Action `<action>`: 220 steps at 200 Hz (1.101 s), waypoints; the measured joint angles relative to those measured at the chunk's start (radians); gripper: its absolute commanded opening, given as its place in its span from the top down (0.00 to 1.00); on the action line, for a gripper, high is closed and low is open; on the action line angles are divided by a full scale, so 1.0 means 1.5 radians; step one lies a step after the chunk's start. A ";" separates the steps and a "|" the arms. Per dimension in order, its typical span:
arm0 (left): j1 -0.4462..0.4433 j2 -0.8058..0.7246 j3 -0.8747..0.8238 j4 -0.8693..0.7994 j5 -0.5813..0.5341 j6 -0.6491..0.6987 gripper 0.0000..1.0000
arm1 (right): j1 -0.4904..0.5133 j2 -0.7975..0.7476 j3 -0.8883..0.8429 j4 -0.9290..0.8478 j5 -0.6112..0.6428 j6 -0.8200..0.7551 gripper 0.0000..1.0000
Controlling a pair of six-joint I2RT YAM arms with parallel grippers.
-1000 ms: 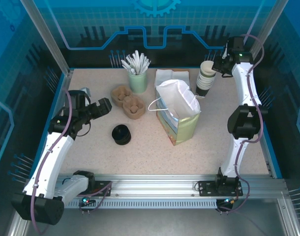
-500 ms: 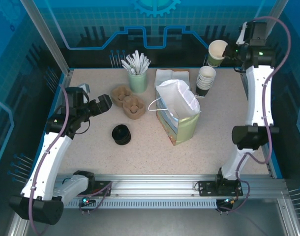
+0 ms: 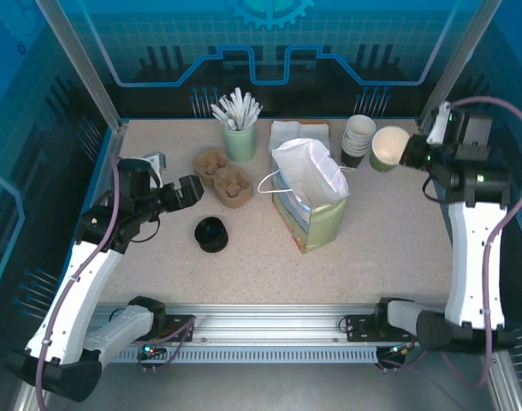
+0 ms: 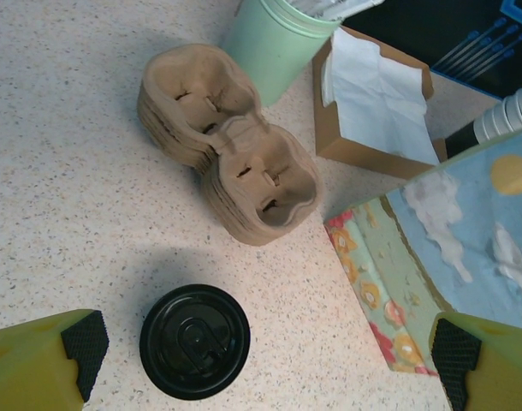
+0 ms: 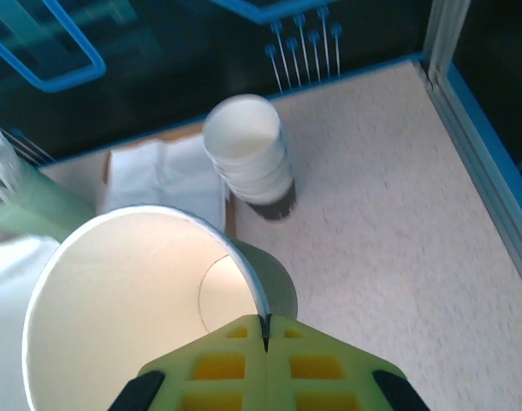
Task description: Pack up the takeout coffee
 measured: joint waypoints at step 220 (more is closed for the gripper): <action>-0.050 0.014 -0.150 0.023 -0.017 -0.019 0.01 | 0.552 -0.311 -0.542 0.065 0.043 0.194 1.00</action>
